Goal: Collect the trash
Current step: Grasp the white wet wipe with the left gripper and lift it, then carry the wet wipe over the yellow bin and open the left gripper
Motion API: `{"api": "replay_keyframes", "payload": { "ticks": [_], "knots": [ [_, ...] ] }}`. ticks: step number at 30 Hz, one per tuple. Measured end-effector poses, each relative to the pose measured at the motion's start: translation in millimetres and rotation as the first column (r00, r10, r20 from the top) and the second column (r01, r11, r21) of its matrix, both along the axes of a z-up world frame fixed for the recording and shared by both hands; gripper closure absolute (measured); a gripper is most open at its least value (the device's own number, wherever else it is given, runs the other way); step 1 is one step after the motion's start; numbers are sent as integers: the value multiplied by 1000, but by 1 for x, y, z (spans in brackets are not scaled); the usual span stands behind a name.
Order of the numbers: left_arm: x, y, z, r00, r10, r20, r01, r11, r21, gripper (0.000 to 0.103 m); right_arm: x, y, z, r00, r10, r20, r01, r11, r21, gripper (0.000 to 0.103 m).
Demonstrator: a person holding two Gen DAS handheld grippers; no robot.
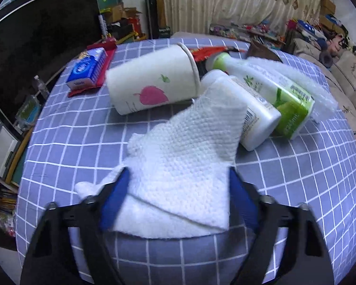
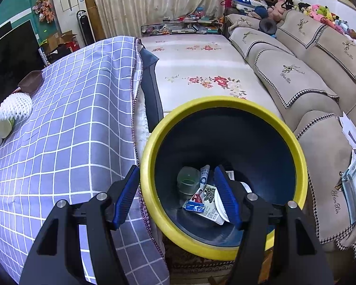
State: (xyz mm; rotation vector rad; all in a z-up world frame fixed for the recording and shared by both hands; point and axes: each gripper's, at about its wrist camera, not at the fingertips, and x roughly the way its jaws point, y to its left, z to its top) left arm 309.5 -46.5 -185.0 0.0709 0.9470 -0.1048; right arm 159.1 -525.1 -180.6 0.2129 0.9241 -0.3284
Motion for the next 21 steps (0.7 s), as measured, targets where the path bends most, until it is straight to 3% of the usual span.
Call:
{"api": "replay_keyframes", "payload": {
  "ticks": [1, 2, 3, 8, 12, 16, 21],
  "knots": [
    [-1, 2, 2, 1000, -2, 14, 3, 1000, -17, 58, 1, 1, -1, 1000, 3, -2, -3, 1000, 1, 41],
    [-3, 4, 4, 1000, -4, 16, 4, 1000, -28, 77, 1, 1, -1, 1000, 6, -3, -6, 1000, 1, 41],
    [-3, 5, 5, 1000, -2, 15, 3, 999, -38, 84, 1, 2, -1, 1000, 9, -4, -9, 1000, 1, 41],
    [-13, 17, 10, 1000, -6, 26, 8, 997, -77, 88, -1, 5, 3, 1000, 16, 7, -16, 1000, 1, 41],
    [-34, 13, 27, 997, -34, 74, 38, 998, -46, 89, -8, 4, 13, 999, 10, 31, -10, 1000, -5, 41],
    [-60, 0, 53, 989, -96, 116, 103, 993, -50, 89, -17, -1, 22, 999, -7, 54, 7, 1000, -6, 41],
    [-92, -49, 83, 957, -241, 162, 251, 967, -43, 88, -33, -8, 29, 997, -32, 74, 33, 999, -8, 41]
  ]
}}
